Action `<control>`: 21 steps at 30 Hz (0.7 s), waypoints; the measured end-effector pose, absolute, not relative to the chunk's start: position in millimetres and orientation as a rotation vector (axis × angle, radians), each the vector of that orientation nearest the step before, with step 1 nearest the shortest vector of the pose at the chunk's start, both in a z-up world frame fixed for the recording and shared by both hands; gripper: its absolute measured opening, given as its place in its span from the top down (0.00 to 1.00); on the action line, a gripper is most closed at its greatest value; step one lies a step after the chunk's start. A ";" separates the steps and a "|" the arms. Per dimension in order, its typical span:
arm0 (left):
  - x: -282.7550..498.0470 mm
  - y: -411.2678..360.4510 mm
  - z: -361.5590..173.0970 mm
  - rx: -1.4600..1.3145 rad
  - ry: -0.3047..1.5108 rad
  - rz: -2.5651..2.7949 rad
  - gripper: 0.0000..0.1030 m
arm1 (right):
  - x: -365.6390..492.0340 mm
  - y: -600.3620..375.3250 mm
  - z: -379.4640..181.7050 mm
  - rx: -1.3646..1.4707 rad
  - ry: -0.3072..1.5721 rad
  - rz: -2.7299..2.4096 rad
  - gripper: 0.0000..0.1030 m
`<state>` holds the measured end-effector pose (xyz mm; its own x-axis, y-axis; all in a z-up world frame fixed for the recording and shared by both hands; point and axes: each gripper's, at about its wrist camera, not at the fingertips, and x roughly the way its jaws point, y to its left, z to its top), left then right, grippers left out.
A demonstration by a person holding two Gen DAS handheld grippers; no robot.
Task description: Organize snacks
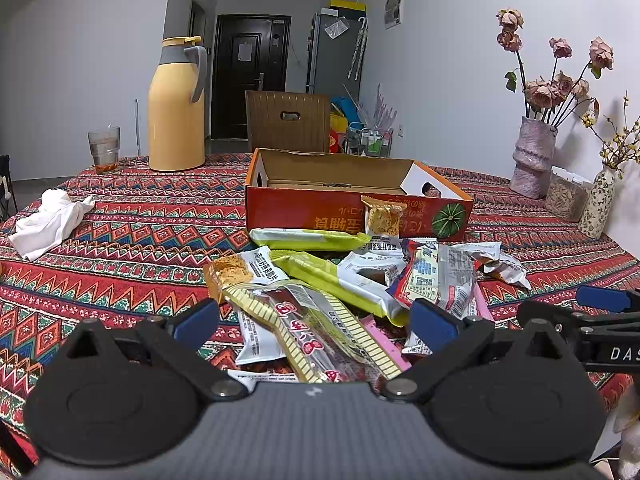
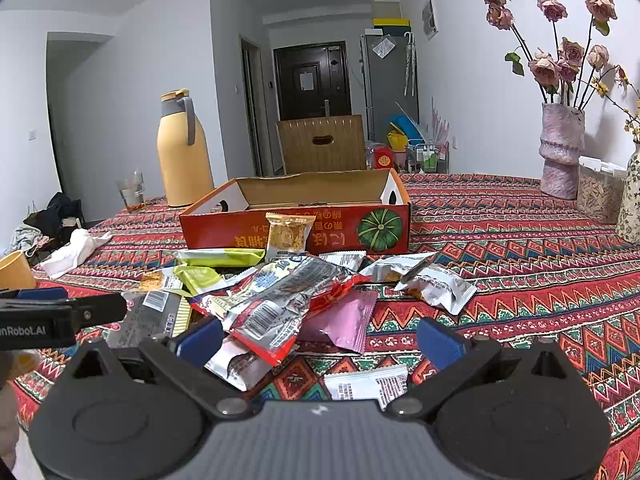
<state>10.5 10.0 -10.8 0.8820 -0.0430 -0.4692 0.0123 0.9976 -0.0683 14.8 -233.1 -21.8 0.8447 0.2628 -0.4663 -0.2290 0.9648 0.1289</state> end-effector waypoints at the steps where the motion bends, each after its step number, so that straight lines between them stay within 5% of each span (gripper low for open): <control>1: 10.5 9.9 -10.9 -0.064 0.490 -0.029 0.00 | 14.6 -232.6 -22.5 0.069 0.502 0.260 0.00; 21: 10.3 10.1 -12.0 -0.066 0.490 -0.030 0.00 | 14.6 -231.8 -23.3 0.067 0.504 0.259 0.00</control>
